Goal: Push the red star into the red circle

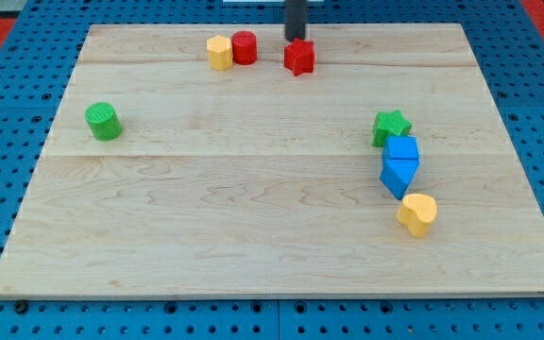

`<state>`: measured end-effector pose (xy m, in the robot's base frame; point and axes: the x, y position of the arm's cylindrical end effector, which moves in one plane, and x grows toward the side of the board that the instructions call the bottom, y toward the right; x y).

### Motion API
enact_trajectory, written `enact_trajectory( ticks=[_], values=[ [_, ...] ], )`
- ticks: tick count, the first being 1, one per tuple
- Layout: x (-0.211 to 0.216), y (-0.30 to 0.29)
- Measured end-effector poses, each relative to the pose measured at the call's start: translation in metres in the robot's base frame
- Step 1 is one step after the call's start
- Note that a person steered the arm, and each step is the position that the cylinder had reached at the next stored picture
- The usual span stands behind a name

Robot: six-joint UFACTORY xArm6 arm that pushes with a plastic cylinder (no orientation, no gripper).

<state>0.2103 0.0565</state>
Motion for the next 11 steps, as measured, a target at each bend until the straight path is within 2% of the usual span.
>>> enact_trajectory(
  ticks=[1, 2, 3, 4, 5, 7, 9, 10, 11],
  values=[
    [0.015, 0.038],
    [0.042, -0.002],
    [0.057, -0.080],
    [0.076, -0.005],
    [0.117, -0.011],
    [0.118, -0.102],
    [0.059, -0.097],
    [0.112, -0.099],
    [0.115, -0.154]
  ],
)
